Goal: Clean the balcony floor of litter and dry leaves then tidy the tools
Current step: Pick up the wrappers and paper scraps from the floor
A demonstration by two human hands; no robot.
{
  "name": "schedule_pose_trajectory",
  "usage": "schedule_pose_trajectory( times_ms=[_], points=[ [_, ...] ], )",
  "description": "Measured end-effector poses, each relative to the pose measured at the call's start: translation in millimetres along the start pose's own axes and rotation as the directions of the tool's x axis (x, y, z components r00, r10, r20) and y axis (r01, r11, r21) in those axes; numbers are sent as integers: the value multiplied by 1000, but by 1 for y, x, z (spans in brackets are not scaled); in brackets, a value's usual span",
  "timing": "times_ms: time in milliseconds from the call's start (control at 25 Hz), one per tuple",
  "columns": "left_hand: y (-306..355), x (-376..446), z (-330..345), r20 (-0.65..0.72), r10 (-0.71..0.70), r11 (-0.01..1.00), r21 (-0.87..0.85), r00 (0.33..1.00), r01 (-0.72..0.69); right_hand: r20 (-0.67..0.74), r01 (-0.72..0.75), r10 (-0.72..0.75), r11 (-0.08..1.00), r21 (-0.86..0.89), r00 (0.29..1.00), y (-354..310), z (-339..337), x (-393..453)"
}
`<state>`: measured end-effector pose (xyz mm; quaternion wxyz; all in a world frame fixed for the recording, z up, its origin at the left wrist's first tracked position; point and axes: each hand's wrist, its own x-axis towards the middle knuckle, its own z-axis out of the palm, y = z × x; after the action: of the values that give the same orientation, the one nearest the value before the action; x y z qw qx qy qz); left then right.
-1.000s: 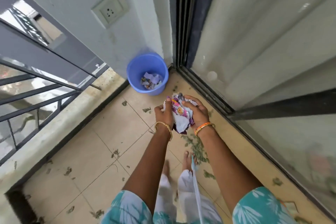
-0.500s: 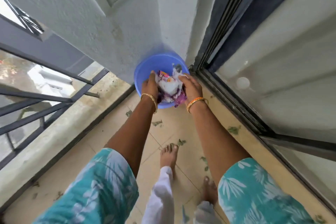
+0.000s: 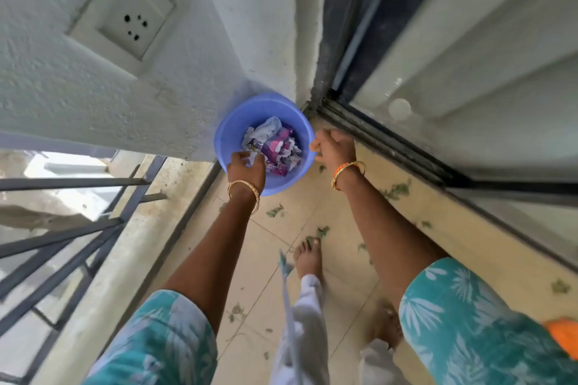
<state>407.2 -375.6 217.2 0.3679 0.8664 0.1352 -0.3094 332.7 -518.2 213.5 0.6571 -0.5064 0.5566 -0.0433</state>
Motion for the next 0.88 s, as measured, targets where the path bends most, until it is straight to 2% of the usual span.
schedule_pose_trajectory(
  times_ms=[120,200,240,360,480,520,640,680,760,880],
  points=[
    [32,-47,8,169,273,930,207,947,-305,-197,232,-278,946,-227,940,-10,-31,-41],
    [46,-76,22,320,412,807,307,853,-504,-259,316,-417,880,-354,871,-9,-56,-73],
    [50,-91,30,406,447,726,356,797,-589,-283,323,-438,870,-373,853,-4,-72,-88],
    [50,-142,53,622,452,440,468,640,-766,-362,216,-381,882,-420,851,34,-136,-130],
    [34,-204,84,754,422,215,455,503,-864,-528,49,-267,920,-389,806,88,-211,-179],
    [25,-223,95,782,407,171,442,472,-880,-584,13,-238,932,-363,776,106,-233,-196],
    [-8,-291,130,823,351,155,419,446,-895,-692,-54,-161,959,-278,704,160,-291,-252],
    [-23,-321,144,850,326,121,396,413,-910,-724,-94,-104,969,-227,682,180,-311,-274],
    [-54,-374,166,907,259,22,339,333,-940,-768,-176,7,975,-137,641,223,-342,-312],
    [-108,-456,199,971,140,-214,219,192,-952,-848,-169,130,984,49,514,290,-388,-370]
  ],
)
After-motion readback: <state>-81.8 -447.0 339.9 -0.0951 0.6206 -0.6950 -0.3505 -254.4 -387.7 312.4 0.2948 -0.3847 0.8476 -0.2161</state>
